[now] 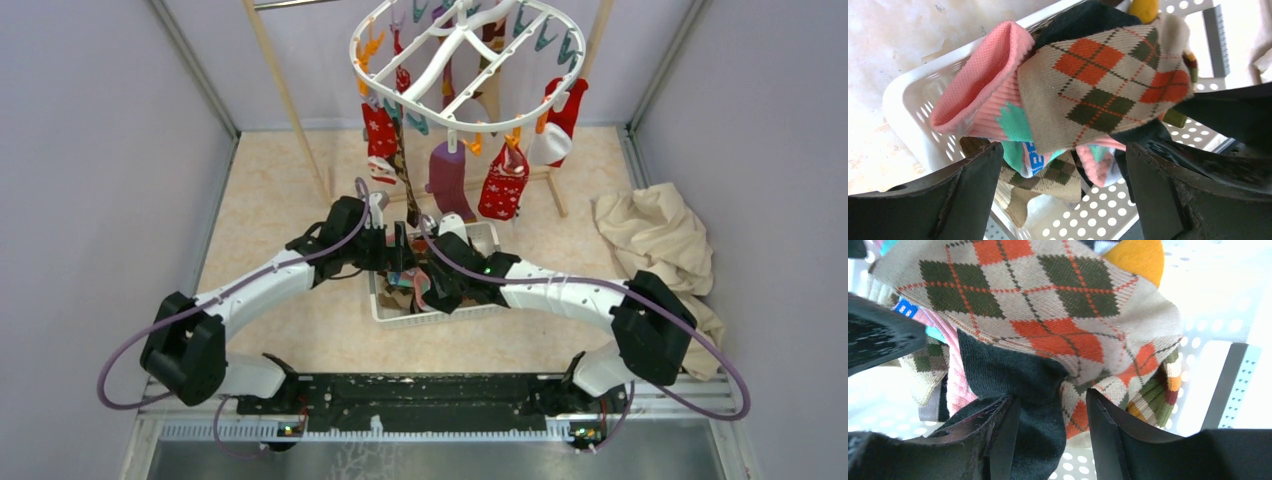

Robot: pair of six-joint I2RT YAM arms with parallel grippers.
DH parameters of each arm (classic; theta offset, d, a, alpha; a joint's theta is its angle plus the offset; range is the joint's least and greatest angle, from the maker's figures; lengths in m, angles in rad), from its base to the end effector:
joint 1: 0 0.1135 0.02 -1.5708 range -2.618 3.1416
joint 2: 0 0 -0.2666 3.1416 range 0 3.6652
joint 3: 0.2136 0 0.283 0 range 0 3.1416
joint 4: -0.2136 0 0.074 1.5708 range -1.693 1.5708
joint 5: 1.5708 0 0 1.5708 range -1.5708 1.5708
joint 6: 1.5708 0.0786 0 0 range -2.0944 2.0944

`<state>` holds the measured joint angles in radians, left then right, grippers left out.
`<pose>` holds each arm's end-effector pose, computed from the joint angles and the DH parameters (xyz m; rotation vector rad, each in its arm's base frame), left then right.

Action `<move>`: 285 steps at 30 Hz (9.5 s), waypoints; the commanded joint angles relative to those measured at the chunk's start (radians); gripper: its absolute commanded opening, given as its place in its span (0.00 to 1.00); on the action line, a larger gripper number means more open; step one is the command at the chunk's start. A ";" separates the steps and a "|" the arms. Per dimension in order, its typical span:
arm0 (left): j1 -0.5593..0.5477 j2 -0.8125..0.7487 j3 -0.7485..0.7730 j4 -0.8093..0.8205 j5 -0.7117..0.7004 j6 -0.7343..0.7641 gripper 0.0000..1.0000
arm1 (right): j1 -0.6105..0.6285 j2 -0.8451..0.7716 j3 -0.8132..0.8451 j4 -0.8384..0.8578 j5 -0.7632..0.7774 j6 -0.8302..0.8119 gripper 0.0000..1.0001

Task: Remove the socks clipped to the hanger
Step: Adjust the sock at the bin, then reset both arms

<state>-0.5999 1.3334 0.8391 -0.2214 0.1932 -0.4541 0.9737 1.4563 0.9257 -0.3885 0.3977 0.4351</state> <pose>0.2748 -0.2063 0.1951 0.2793 2.3753 -0.7477 0.2204 0.2701 0.1737 -0.4797 2.3509 0.1562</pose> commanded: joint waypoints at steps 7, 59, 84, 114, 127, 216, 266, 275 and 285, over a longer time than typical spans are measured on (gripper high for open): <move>-0.001 0.139 -0.028 0.075 -0.035 -0.022 0.83 | -0.048 -0.067 -0.054 0.069 0.002 0.020 0.52; -0.025 -0.213 0.207 -0.367 -0.111 0.061 0.99 | 0.194 -0.323 0.088 -0.072 0.096 0.015 0.99; -0.023 -0.391 0.166 -0.430 -0.184 0.041 0.99 | 0.146 -0.398 -0.003 -0.111 -0.016 0.038 0.98; 0.292 -0.059 -0.017 -0.108 -0.279 0.030 0.92 | -0.759 -0.316 -0.092 0.048 -0.221 -0.100 0.93; 0.309 0.182 -0.029 0.023 -0.341 -0.067 0.86 | -0.945 0.050 0.021 0.281 -0.226 -0.212 0.84; 0.453 -0.251 -0.368 0.616 -0.303 0.272 0.99 | -0.947 -0.576 -0.597 0.918 -0.238 -0.244 0.99; 0.592 0.095 -0.563 1.265 -0.144 0.443 0.99 | -0.955 0.017 -0.937 1.971 -0.098 -0.345 0.99; 0.646 0.227 -0.632 1.514 -0.051 0.457 0.99 | -0.954 0.017 -0.933 1.969 -0.139 -0.358 0.99; 0.644 0.243 -0.606 1.488 -0.002 0.491 0.99 | -0.954 -0.001 -0.788 1.695 -0.391 -0.459 0.99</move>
<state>0.0414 1.5730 0.2150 1.2396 0.1471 0.0139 0.0174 1.4765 0.0227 1.4490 0.1368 0.0357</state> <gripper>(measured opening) 0.987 0.985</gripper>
